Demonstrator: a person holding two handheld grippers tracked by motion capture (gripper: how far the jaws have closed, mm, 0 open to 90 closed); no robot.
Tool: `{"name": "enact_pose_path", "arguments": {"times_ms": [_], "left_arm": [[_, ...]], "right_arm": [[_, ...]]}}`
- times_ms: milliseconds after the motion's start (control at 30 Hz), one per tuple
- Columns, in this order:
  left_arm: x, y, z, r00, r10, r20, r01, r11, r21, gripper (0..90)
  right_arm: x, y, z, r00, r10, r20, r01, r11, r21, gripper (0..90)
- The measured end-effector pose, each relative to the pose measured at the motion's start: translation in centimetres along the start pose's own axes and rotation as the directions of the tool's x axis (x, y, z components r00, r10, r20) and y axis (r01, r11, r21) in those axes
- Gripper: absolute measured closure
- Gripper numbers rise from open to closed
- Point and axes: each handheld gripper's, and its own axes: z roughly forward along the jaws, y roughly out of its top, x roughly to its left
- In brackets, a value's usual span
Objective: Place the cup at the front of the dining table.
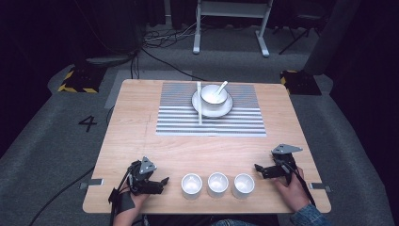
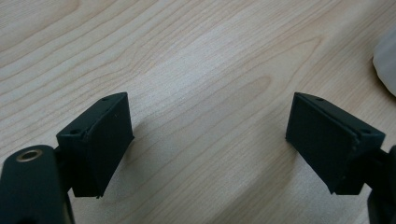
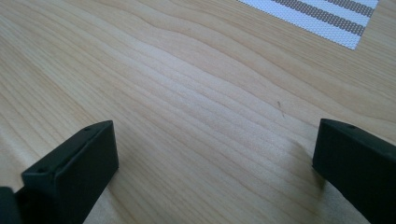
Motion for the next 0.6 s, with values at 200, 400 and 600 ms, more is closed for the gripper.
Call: {"name": "enact_pose_path", "arguments": {"times_ms": [200,400,600], "left_arm": [[-0.01,-0.01,-0.03,1.0000,0.002,-0.003,-0.002,1.0000,0.001,15.0],[0.00,-0.01,-0.05,1.0000,0.006,-0.005,-0.006,1.0000,0.002,15.0],[0.01,-0.01,-0.05,1.0000,0.006,-0.004,-0.006,1.0000,0.001,15.0]], "right_arm": [[0.00,0.00,0.00,1.0000,-0.001,0.000,0.001,1.000,0.000,0.3],[0.00,0.00,0.00,1.0000,0.000,0.000,0.000,1.000,0.000,0.3],[0.00,0.00,0.00,1.0000,0.000,0.000,0.000,1.000,0.000,0.3]]}}
